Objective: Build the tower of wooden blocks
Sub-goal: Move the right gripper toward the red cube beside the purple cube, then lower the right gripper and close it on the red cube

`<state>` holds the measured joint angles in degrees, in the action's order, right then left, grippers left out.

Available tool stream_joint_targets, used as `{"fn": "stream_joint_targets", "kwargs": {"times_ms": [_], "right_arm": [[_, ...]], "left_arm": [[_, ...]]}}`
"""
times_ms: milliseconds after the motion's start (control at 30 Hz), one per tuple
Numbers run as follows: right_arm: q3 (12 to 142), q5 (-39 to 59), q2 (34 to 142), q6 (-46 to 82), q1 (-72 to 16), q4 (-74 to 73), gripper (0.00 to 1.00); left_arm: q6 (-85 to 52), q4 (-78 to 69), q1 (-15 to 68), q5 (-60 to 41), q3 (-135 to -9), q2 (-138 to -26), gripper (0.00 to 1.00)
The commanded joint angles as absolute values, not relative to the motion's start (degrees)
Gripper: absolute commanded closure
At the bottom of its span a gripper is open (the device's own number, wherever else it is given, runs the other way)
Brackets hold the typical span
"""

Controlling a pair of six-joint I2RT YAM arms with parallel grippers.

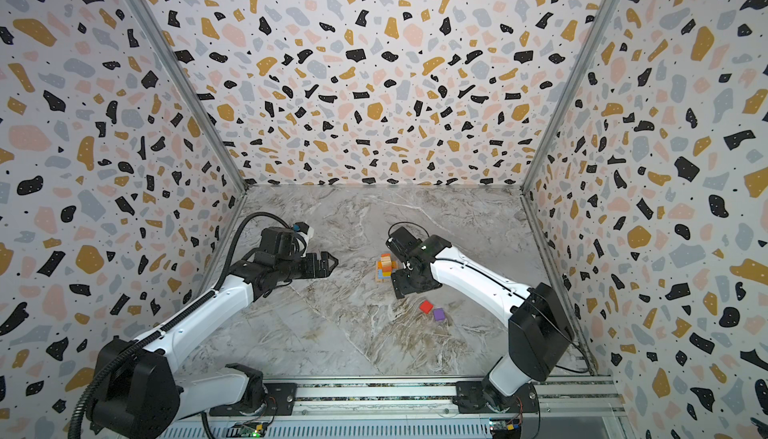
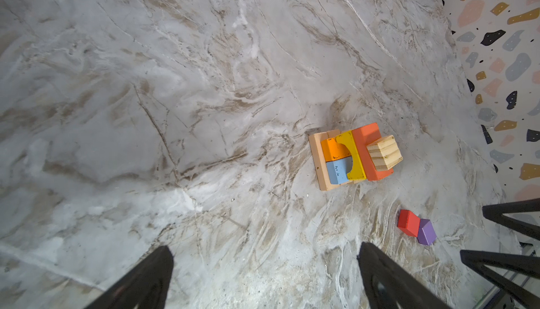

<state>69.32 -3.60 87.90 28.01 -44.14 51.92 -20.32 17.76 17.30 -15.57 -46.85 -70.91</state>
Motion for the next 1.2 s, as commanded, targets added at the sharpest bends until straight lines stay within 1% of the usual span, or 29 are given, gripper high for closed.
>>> {"fn": "stream_joint_targets", "kwargs": {"times_ms": [0,67,100,267,467,600,700,833,1167], "right_arm": [[65.9,-3.6,84.0,27.1,-44.0,49.6,0.13],[63.6,-3.2,83.1,26.6,-43.7,48.2,0.06],[62.4,-2.7,82.7,26.3,-43.6,47.1,0.01],[57.7,-2.7,83.3,25.2,-43.3,43.1,0.00],[54.7,-5.5,85.0,22.8,-43.2,38.6,0.10],[54.2,-5.9,86.1,21.5,-42.5,36.6,0.19],[54.0,-5.8,87.3,20.5,-41.9,35.3,0.21],[54.1,-5.8,89.2,19.6,-40.9,34.5,0.27],[51.8,-4.6,90.5,19.7,-39.8,33.1,0.30]], "left_arm": [[-19.9,16.5,17.2,-15.4,-46.5,-71.1,0.00],[-20.0,16.2,17.2,-15.7,-46.5,-71.0,0.00],[-20.0,16.0,17.2,-15.9,-46.4,-70.9,0.00],[-20.2,15.2,17.2,-15.9,-46.0,-70.3,0.00],[-20.0,15.5,17.2,-15.8,-46.3,-71.0,0.00],[-20.0,15.5,17.2,-15.6,-46.3,-71.1,0.00],[-20.0,15.6,17.2,-15.6,-46.2,-71.0,0.00],[-20.0,15.6,17.2,-15.3,-46.2,-71.1,0.00],[-20.0,15.7,17.2,-15.3,-46.3,-71.4,0.00]]}}
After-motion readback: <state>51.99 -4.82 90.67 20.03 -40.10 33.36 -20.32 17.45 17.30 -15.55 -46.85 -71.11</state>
